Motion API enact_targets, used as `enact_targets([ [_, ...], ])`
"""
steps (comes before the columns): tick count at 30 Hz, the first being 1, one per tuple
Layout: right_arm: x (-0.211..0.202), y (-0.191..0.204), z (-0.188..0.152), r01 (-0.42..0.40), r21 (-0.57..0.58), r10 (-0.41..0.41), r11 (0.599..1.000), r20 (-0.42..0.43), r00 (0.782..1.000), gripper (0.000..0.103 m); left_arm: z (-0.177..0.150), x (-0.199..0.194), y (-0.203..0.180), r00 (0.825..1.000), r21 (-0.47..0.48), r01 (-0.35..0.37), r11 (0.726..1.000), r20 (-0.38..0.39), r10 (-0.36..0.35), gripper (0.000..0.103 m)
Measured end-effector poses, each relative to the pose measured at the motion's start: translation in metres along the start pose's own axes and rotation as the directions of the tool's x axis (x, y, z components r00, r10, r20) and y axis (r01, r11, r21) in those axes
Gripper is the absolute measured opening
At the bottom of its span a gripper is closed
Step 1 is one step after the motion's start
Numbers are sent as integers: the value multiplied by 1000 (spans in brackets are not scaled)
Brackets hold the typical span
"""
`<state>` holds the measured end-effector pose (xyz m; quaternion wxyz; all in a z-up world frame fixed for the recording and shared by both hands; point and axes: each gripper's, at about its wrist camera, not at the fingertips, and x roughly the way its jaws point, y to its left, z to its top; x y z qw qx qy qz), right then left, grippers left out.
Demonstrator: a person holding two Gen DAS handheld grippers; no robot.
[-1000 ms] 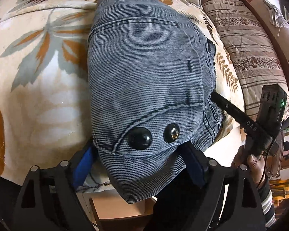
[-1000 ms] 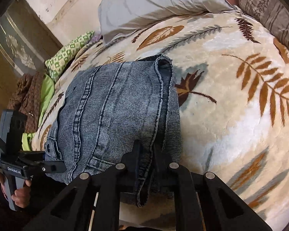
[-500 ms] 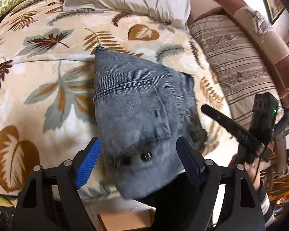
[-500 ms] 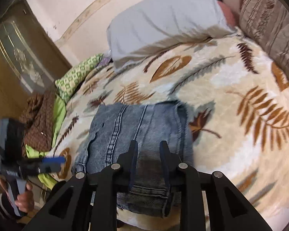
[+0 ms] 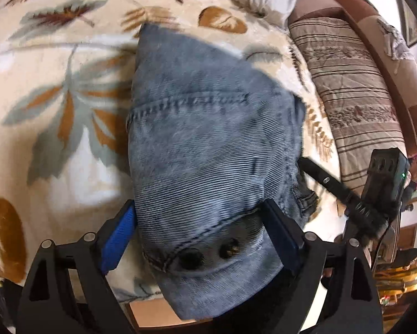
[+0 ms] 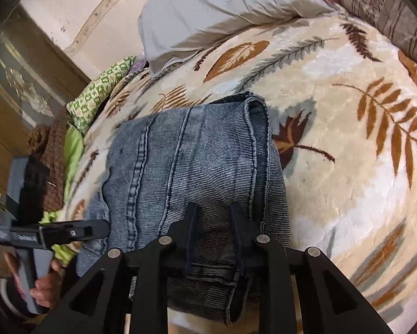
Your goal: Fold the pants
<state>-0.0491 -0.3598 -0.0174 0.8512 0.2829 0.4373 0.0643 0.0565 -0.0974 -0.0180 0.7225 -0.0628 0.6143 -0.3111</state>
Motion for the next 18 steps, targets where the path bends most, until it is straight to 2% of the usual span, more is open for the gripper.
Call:
enact_targets([
  [3,-18,-16,10,-24,48,21,999,71,997,61,7,-22,4,998,-7,52,999,47,-52,89],
  [5,-21,-36,15,-9,99,2,995,76,997,63,13,-31,12,994,-25,95,995,65,-93,89],
  [7,-16,-55,15,-31,154,22,988,59,998,63,19,-29,22,993,-52,105,993,50,-103,89],
  [9,-8,-68,12,-73,191,69,979,32,997,63,24,-21,31,993,-83,116,990,21,-115,89],
  [11,4,-74,10,-148,205,153,968,-5,988,63,26,-10,38,990,-117,137,984,-10,-139,89],
  [14,14,-72,12,-245,176,255,953,-38,966,63,26,7,40,979,-150,186,971,-55,-196,89],
  [15,18,-70,14,-300,174,314,938,-56,948,63,25,11,40,974,-157,203,966,-69,-216,89],
  [18,25,-57,18,-362,124,374,924,-94,923,64,24,25,33,968,-156,215,964,-99,-231,91],
])
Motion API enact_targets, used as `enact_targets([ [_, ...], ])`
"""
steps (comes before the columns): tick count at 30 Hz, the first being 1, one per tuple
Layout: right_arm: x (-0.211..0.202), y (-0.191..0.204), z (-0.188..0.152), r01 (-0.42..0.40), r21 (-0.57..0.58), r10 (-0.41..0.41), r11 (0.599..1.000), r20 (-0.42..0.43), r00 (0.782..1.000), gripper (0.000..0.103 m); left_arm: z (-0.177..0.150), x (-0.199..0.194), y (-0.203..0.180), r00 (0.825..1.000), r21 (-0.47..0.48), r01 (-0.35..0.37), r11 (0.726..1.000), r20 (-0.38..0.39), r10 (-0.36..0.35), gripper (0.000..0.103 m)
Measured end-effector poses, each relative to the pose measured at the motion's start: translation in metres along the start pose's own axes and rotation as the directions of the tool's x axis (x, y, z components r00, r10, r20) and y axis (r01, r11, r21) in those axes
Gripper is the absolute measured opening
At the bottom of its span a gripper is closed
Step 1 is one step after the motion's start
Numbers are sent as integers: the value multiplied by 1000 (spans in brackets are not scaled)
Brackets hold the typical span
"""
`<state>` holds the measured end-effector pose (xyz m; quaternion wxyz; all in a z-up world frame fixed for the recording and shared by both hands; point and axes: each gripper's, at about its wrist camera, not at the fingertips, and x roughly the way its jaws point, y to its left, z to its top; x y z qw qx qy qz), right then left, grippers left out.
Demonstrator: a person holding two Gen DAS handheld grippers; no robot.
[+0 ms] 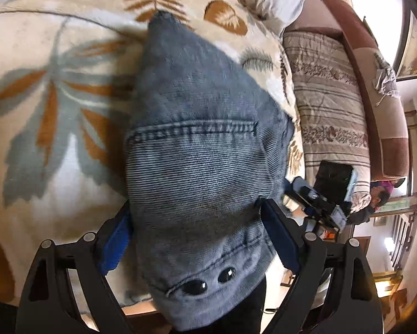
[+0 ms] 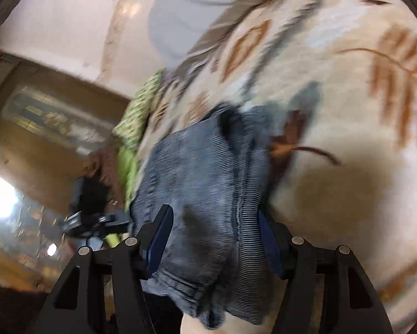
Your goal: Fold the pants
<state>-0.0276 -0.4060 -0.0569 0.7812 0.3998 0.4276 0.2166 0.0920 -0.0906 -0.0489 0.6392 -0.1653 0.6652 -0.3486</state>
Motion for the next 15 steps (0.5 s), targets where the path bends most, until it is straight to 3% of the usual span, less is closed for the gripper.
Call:
enact_targets([
  [5,12,-1,7,36,-32,-36,999,-19,999,62,2,5,-7,1000,22,10,1000,1,-10,98],
  [9,19,16,4,176,-116,-179,978,-20,984,50,3,7,-14,1000,41,5,999,-3,-5,98],
  [13,14,31,1,253,-131,-257,958,-12,966,26,0,-2,-21,999,70,-30,997,14,29,73],
  [15,11,39,1,257,-129,-261,958,-15,965,22,-3,-7,-25,999,84,-50,995,25,48,62],
])
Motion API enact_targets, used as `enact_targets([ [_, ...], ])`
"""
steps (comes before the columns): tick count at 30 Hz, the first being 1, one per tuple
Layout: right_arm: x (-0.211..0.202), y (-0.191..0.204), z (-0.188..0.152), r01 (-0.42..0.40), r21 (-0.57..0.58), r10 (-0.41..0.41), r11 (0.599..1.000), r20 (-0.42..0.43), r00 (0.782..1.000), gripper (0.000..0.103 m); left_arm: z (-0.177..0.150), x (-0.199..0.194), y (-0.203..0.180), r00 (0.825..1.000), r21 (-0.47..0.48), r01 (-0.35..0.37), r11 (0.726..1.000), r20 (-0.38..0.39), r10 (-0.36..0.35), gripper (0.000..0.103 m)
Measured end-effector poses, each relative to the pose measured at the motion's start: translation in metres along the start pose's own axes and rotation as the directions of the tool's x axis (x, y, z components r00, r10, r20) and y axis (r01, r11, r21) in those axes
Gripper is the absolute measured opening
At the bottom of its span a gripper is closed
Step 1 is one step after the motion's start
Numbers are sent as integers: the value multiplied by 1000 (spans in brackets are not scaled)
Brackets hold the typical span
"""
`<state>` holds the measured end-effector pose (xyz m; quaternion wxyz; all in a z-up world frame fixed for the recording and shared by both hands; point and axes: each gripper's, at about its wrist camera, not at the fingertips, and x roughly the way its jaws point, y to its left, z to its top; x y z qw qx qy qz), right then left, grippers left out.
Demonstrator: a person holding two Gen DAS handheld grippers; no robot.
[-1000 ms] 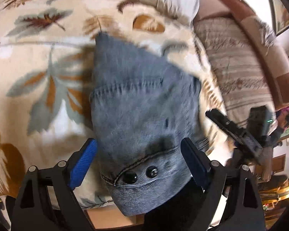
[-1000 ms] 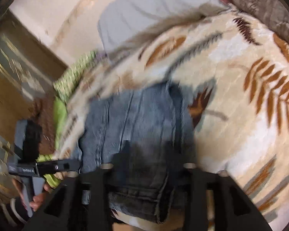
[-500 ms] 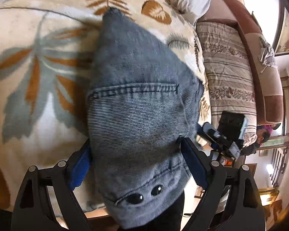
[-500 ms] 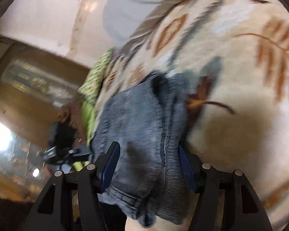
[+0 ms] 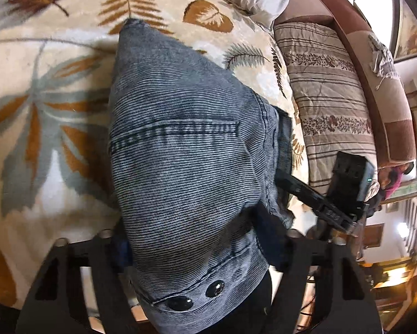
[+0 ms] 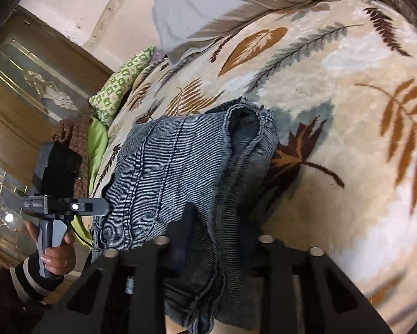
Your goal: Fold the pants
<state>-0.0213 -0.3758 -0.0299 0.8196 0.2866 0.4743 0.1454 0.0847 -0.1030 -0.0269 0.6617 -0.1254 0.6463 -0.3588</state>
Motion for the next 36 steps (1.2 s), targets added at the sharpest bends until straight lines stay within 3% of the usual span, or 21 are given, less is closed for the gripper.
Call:
enact_targets([
  [2,-7,13,4,-25,-3,25,1000,7,1000,19,-2,-7,-4,1000,12,6,1000,7,-6,56],
  [9,-12,51,24,-86,-25,87,996,38,996,19,9,-43,-18,997,65,-12,998,72,8,56],
  [19,22,83,96,-156,-55,161,986,108,981,19,74,-95,-10,971,101,-120,988,217,96,56],
  [28,80,83,139,-136,-70,142,988,90,986,19,116,-85,22,958,75,-184,980,237,162,56],
  [36,124,63,146,-84,-52,87,995,39,995,19,126,-56,56,954,36,-235,971,199,223,56],
])
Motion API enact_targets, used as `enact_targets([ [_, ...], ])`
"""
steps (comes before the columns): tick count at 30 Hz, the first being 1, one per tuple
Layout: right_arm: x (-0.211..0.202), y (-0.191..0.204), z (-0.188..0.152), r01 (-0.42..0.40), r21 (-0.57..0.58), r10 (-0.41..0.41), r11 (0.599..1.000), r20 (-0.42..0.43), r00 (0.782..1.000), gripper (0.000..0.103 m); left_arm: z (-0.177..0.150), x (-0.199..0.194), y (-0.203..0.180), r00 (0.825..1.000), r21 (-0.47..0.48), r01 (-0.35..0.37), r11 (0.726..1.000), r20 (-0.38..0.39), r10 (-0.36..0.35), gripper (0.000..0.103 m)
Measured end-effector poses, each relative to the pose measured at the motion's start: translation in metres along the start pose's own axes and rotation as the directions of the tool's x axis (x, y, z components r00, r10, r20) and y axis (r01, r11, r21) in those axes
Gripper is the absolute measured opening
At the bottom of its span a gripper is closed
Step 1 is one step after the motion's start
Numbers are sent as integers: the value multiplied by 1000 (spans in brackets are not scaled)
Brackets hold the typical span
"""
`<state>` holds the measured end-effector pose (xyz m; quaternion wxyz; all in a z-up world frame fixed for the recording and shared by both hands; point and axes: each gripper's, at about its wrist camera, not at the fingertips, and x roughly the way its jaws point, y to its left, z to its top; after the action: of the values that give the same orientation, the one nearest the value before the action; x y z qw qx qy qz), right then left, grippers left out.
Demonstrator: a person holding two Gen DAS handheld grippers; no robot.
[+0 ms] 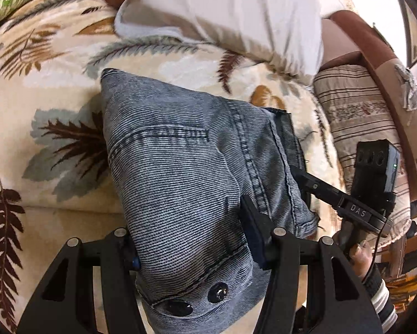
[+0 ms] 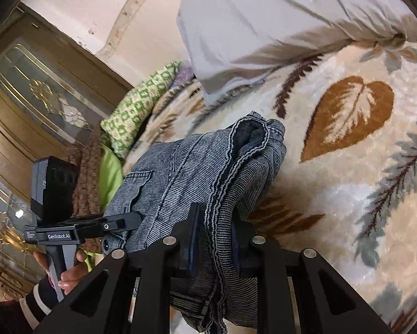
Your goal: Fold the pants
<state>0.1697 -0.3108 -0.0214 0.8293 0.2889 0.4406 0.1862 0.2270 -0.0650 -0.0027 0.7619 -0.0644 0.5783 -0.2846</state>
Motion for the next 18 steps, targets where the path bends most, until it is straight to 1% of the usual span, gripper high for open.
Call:
enact_targets([
  [3,6,-12,-2,39,6,-39,999,-1,999,19,-3,8,9,1000,-10,-12,1000,-3,12,56],
  [4,7,-17,-4,63,5,-63,998,-2,998,20,-4,10,12,1000,-8,-14,1000,-4,14,59],
  [7,11,-26,-10,118,-24,-118,993,-12,993,26,-7,19,17,999,-2,-36,999,-4,36,67],
  [9,12,-28,-13,156,-58,-157,986,-8,988,31,-9,22,19,999,-6,-44,999,5,44,74],
  [10,15,-29,-15,198,-90,-200,976,-9,980,38,-9,24,20,998,-6,-57,998,8,57,79],
  [11,15,-31,-15,211,-90,-213,973,-14,977,43,-9,25,22,998,-18,-62,998,6,62,79],
  [12,16,-33,-15,217,-75,-219,973,-19,976,44,-9,25,23,998,-34,-59,998,3,59,79],
  [14,10,-30,-12,224,-46,-225,973,-10,974,44,-11,15,23,998,-64,-64,996,5,65,79],
  [15,5,-25,-10,228,-42,-229,973,-3,974,45,-13,7,20,997,-64,-71,995,17,72,79],
  [16,-4,-19,-10,220,-36,-220,975,3,976,49,-18,-6,15,995,-52,-85,995,41,87,79],
  [17,-12,-14,-11,217,-32,-217,976,10,976,49,-21,-14,12,994,-43,-93,995,59,95,79],
  [18,-22,-8,-12,223,-28,-223,974,20,975,50,-29,-26,6,990,-33,-116,993,80,119,79],
])
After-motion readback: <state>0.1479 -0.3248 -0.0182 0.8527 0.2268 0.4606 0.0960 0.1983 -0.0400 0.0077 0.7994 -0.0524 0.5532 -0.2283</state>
